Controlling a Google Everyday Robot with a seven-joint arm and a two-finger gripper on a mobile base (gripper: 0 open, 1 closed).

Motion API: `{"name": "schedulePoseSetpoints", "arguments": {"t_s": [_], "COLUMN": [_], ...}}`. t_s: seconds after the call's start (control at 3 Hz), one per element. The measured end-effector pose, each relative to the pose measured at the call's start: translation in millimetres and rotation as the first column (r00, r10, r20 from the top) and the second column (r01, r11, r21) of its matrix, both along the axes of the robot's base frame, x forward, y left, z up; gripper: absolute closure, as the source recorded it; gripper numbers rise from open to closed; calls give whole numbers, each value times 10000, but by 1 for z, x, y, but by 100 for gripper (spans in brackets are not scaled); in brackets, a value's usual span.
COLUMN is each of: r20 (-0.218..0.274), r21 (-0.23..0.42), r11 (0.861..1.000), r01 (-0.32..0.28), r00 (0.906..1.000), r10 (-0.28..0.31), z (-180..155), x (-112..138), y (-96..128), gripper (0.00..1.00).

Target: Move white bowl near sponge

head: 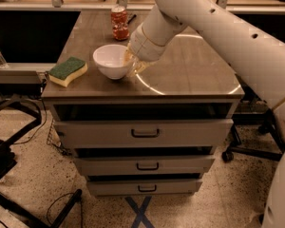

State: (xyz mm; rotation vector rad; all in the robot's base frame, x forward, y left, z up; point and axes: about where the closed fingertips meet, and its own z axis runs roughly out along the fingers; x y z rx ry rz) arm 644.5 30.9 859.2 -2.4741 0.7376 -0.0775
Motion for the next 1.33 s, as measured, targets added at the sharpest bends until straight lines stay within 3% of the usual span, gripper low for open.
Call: {"name": "schedulePoseSetpoints", "arguments": {"t_s": [0.67, 1.0, 1.33], "r20": [-59, -106, -120], "r21": [-3, -10, -12], "r11": [10000, 10000, 10000], "r01": [-44, -81, -92], "r00": [10000, 9999, 9999], "r10": [44, 81, 91], "z": [-4, -7, -5], "x": [0, 0, 0], "y": [3, 5, 6], "gripper": [36, 5, 0]}}
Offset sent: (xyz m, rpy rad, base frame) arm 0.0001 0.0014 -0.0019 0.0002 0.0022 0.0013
